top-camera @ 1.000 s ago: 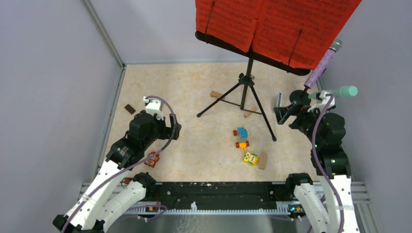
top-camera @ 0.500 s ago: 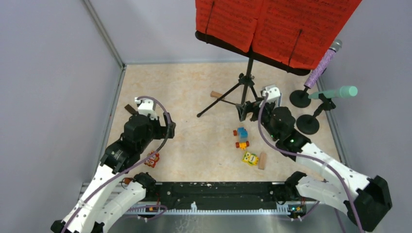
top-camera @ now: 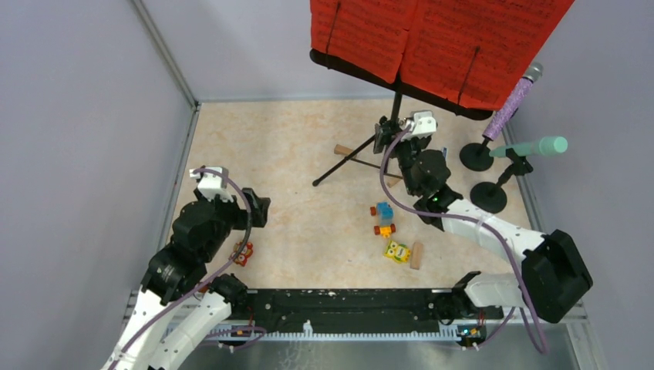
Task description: Pack up the instrument practice props
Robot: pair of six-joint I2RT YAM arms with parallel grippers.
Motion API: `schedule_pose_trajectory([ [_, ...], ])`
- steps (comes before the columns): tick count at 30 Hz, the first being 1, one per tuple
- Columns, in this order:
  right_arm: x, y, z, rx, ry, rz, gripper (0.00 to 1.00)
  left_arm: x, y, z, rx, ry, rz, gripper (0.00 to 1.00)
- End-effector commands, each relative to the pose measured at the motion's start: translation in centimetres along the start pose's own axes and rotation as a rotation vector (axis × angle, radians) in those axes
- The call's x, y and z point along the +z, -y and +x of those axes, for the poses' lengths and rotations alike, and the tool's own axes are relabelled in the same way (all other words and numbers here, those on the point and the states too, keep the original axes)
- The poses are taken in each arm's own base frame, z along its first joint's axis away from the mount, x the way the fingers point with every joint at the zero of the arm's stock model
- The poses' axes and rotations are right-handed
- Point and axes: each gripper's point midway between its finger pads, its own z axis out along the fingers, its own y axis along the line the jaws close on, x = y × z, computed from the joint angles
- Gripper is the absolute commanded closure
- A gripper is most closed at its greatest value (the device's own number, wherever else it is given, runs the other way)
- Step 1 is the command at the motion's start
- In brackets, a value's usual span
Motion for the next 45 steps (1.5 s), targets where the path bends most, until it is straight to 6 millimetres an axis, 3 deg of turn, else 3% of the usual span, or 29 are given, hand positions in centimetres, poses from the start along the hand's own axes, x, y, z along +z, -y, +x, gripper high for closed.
schedule_pose_trajectory([
  [1, 2.7, 1.3, -4.1, 0.066, 0.138, 0.071, 0.17, -0.2, 0.2, -1.0, -0.022, 0.067, 0.014, 0.01],
  [6, 5.2, 1.1, -3.3, 0.061, 0.136, 0.060, 0.18, 0.0, -0.7, -0.8, -0.034, 0.065, -0.035, 0.01],
  [21, 9.9, 1.9, -1.0, -0.064, 0.113, 0.119, 0.43, 0.7, 0.2, -0.2, -0.011, 0.028, 0.004, 0.01],
  [24, 10.6, 1.4, -0.9, -0.082, 0.099, 0.104, 0.52, 0.9, 0.2, -0.1, -0.009, 0.021, 0.001, 0.01],
  [25, 10.8, 1.2, -0.9, -0.080, 0.098, 0.091, 0.58, 0.9, 0.2, -0.1, -0.009, 0.021, 0.001, 0.01],
  [26, 10.8, 0.7, -0.9, -0.071, 0.101, 0.070, 0.73, 0.9, 0.2, -0.1, -0.009, 0.020, 0.002, 0.01],
  [28, 10.6, -0.4, -0.9, -0.063, 0.117, 0.004, 0.91, 0.8, 0.2, -0.2, -0.011, 0.025, 0.004, 0.01],
  [30, 10.4, -1.8, -0.8, -0.056, 0.124, -0.080, 1.00, 0.7, 0.2, -0.2, -0.011, 0.027, 0.006, 0.01],
  [37, 9.8, -9.8, 1.2, -0.009, 0.024, -0.497, 1.00, 1.0, 0.3, 0.0, -0.007, 0.019, 0.012, 0.01],
  [42, 9.0, -15.0, 2.5, -0.001, -0.010, -0.638, 1.00, 1.0, 0.3, 0.1, -0.004, 0.013, 0.011, 0.01],
  [45, 8.5, -18.0, 2.6, 0.109, -0.019, -0.746, 1.00, 0.9, 0.3, -0.1, -0.007, 0.021, 0.011, 0.01],
])
